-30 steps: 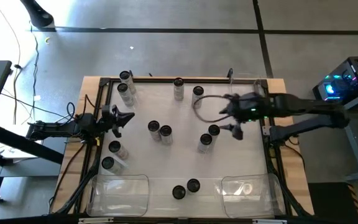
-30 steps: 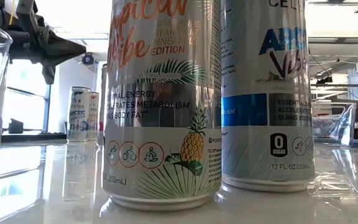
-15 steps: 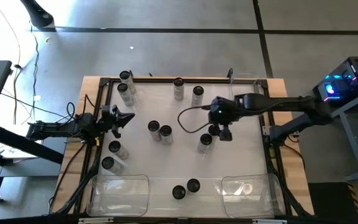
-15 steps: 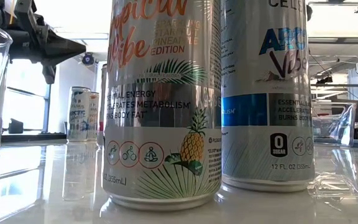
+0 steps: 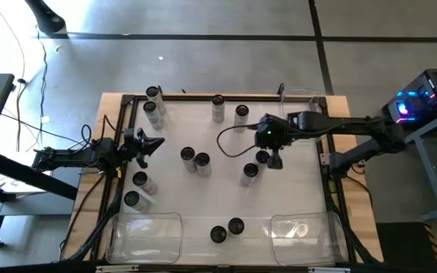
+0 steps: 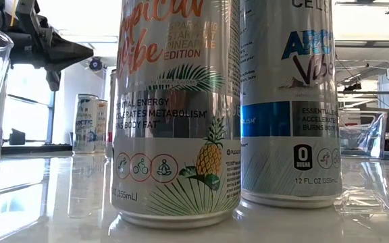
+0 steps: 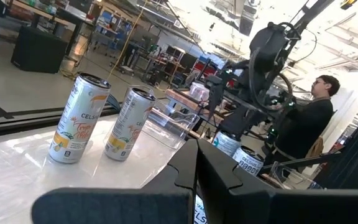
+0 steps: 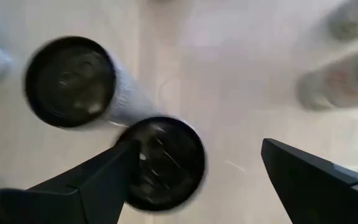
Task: Sort soda cans
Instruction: Put the right white-pink soda can into the top transparent bin
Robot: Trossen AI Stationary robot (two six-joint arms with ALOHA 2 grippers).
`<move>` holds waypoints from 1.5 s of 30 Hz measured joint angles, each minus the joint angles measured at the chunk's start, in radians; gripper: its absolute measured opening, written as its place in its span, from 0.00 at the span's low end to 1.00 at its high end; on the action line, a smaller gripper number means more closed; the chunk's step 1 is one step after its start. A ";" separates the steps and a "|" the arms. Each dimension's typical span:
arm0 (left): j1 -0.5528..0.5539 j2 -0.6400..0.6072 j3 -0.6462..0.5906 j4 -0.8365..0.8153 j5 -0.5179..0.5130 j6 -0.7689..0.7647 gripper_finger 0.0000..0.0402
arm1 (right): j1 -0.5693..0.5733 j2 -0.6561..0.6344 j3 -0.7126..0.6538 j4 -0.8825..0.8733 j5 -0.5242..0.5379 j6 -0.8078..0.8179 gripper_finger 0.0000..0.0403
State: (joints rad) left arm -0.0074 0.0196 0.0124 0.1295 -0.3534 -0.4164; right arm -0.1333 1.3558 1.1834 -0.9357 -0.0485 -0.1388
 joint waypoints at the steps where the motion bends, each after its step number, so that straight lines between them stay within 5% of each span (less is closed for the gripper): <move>1: 0.000 0.000 0.000 0.000 0.000 0.000 0.00 | 0.000 -0.010 0.006 -0.019 0.013 0.004 0.85; 12: 0.000 0.000 0.000 0.000 0.000 0.000 0.00 | 0.025 -0.013 0.051 -0.077 -0.061 -0.129 0.85; 33: 0.000 0.000 0.000 0.000 0.003 0.000 0.00 | 0.077 0.147 0.029 -0.031 -0.065 -0.131 0.85; 42: 0.000 0.000 0.000 0.000 0.003 0.000 0.00 | 0.077 0.143 0.029 -0.054 -0.054 -0.058 0.59; 45: 0.000 0.000 0.000 0.000 0.003 0.000 0.00 | 0.072 0.114 0.051 -0.135 -0.047 0.010 0.59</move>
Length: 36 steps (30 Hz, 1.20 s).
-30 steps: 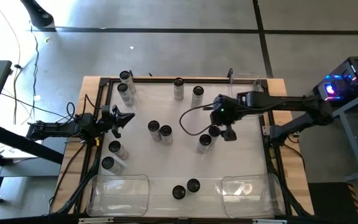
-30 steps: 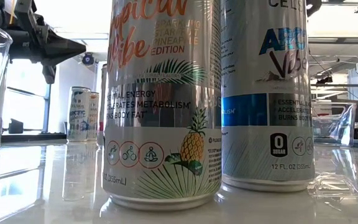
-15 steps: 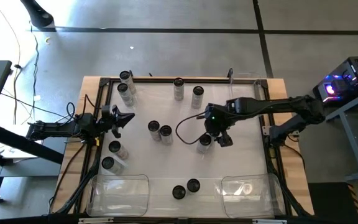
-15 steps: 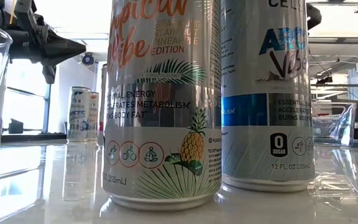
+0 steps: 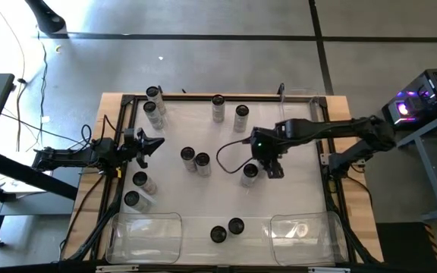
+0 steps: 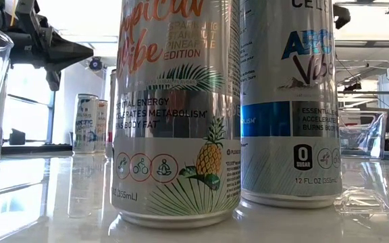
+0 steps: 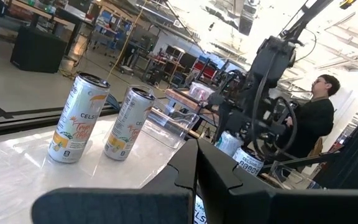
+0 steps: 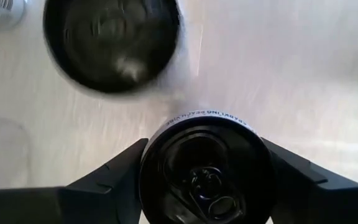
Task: Sort soda cans
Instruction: Put the right white-pink soda can into the top transparent bin
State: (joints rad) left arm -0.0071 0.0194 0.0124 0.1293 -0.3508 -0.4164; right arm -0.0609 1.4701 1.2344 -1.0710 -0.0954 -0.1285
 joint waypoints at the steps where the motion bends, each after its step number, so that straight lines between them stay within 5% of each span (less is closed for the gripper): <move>1: 0.000 0.000 0.000 0.000 0.000 0.000 0.00 | 0.000 -0.016 0.017 -0.026 0.021 0.026 0.59; 7: 0.000 0.000 0.000 0.000 0.000 0.000 0.00 | -0.009 -0.102 0.186 -0.242 0.246 0.179 0.59; 16: 0.000 0.000 0.000 0.000 0.000 0.008 0.00 | -0.174 -0.178 0.397 -0.488 0.384 0.441 0.59; 23: 0.000 0.000 0.000 -0.001 0.000 0.008 0.00 | -0.426 -0.210 0.322 -0.499 0.366 0.463 0.59; 28: 0.000 0.000 0.000 -0.004 0.000 0.008 0.00 | -0.593 -0.208 0.209 -0.423 0.240 0.336 0.59; 36: 0.000 0.000 0.000 -0.005 0.000 0.008 0.00 | -0.727 -0.215 -0.031 -0.287 0.125 0.202 0.59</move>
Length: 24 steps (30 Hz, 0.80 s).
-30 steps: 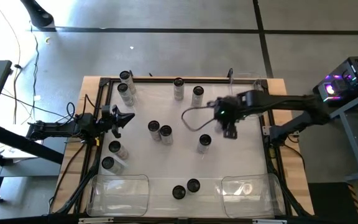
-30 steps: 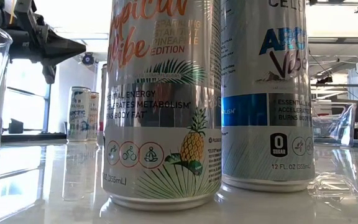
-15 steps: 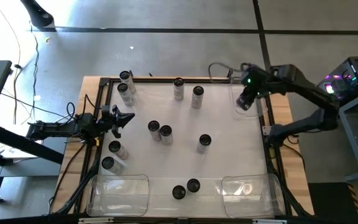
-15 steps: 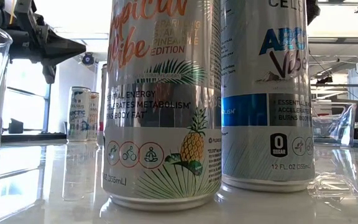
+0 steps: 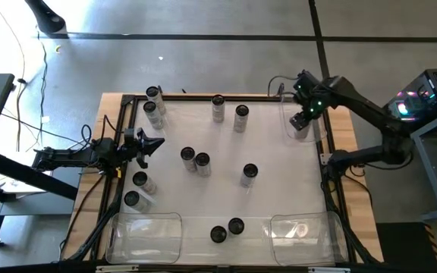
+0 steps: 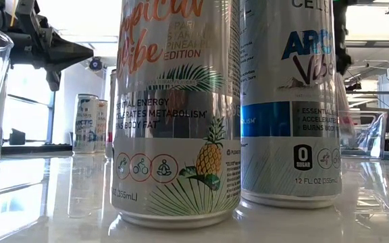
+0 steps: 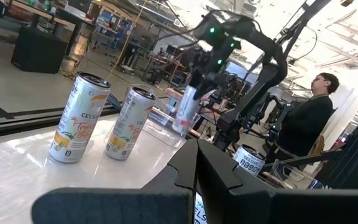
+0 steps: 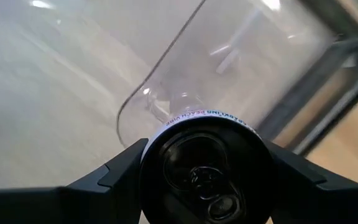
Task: Sort soda cans
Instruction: Put the right white-pink soda can into the top transparent bin
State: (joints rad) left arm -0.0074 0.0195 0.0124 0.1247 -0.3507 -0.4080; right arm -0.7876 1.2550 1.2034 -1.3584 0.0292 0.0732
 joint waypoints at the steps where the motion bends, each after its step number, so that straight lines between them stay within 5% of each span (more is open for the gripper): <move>1: 0.000 0.000 0.000 0.000 0.000 0.000 0.00 | 0.000 -0.007 -0.024 0.021 -0.006 -0.004 0.59; 15: 0.000 0.000 0.000 0.000 0.000 0.000 0.00 | 0.002 -0.113 -0.231 0.191 -0.071 -0.003 0.59; 24: 0.000 0.000 0.000 0.000 0.000 0.000 0.00 | 0.004 -0.112 -0.236 0.224 -0.072 -0.004 0.62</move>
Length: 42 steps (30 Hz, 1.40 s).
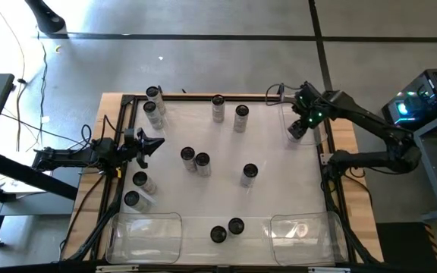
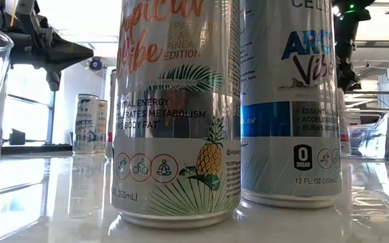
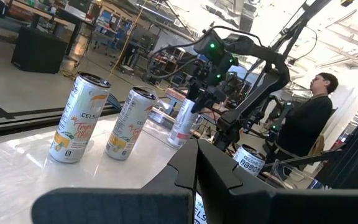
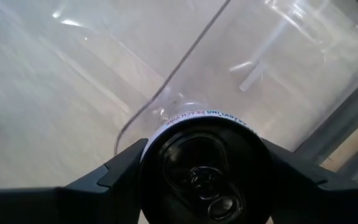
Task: Sort soda cans
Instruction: Put the right white-pink soda can into the top transparent bin
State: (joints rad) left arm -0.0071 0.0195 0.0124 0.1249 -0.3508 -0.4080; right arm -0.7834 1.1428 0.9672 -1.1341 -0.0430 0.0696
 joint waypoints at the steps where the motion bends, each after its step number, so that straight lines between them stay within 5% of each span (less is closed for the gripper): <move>1: 0.000 0.000 0.000 0.000 0.000 0.000 0.00 | 0.001 0.001 0.001 0.004 -0.002 -0.002 0.65; 6: 0.000 0.000 0.000 0.000 0.000 0.000 0.00 | 0.012 0.001 0.005 0.008 -0.006 0.000 0.77; 17: 0.000 0.000 0.000 0.000 0.000 0.000 0.00 | 0.063 -0.005 0.028 -0.021 -0.006 0.033 0.80; 31: 0.000 0.000 0.000 0.000 0.000 0.000 0.00 | 0.157 -0.007 0.371 -0.137 0.174 0.064 0.80; 35: 0.000 0.000 0.000 0.000 0.000 0.000 0.00 | 0.250 -0.009 0.395 -0.021 0.171 0.060 0.80; 42: 0.000 0.000 0.000 0.000 0.000 0.000 0.00 | 0.496 -0.013 0.248 0.450 0.097 -0.033 0.80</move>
State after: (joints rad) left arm -0.0074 0.0193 0.0124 0.1246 -0.3508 -0.4084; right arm -0.2873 1.1294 1.2153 -0.6843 0.0542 0.0366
